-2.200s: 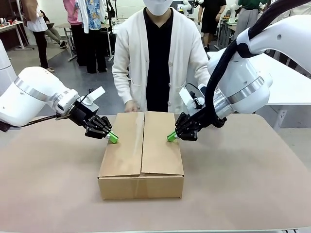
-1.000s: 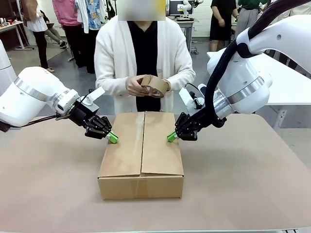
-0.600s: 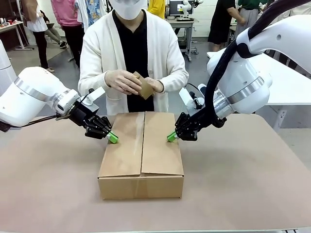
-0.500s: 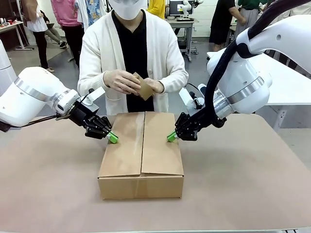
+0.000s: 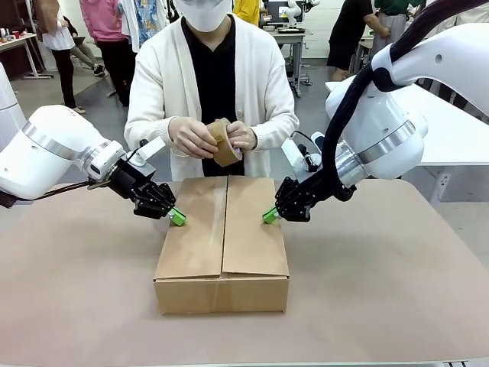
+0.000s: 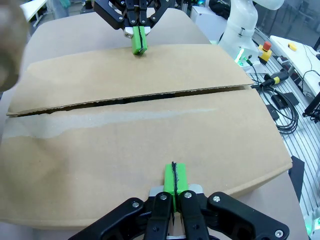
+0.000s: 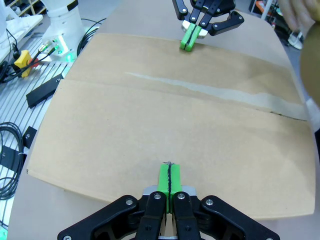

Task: Wrap the clocks to prevent damage.
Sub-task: After the human seals the box with tape, release both hands from the side flaps of the Package Box.

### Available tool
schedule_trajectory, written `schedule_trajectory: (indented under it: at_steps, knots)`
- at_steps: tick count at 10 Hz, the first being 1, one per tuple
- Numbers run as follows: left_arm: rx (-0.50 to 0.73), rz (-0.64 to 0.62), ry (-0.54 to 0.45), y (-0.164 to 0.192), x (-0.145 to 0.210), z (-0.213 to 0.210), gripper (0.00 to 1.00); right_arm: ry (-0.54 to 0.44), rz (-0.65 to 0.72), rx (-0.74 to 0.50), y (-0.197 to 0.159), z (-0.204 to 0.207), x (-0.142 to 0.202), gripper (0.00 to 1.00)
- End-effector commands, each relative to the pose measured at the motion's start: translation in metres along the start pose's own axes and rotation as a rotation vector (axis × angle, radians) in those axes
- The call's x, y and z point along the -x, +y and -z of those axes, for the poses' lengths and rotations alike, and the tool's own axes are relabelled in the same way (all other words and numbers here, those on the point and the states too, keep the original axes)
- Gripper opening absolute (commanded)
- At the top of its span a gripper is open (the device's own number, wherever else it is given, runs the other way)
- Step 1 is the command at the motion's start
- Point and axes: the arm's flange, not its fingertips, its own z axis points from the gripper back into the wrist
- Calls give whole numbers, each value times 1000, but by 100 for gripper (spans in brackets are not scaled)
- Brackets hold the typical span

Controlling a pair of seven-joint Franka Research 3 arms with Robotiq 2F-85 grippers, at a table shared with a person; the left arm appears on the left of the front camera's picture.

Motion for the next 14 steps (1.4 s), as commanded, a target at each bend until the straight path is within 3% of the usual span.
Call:
schedule_trajectory:
  at_steps: [1, 14]
  knots:
    - [-2, -2, 6, 0, 2, 2, 0, 14, 16, 1, 0, 3, 1, 1]
    - [-2, -2, 6, 0, 2, 2, 0, 14, 16, 1, 0, 3, 1, 1]
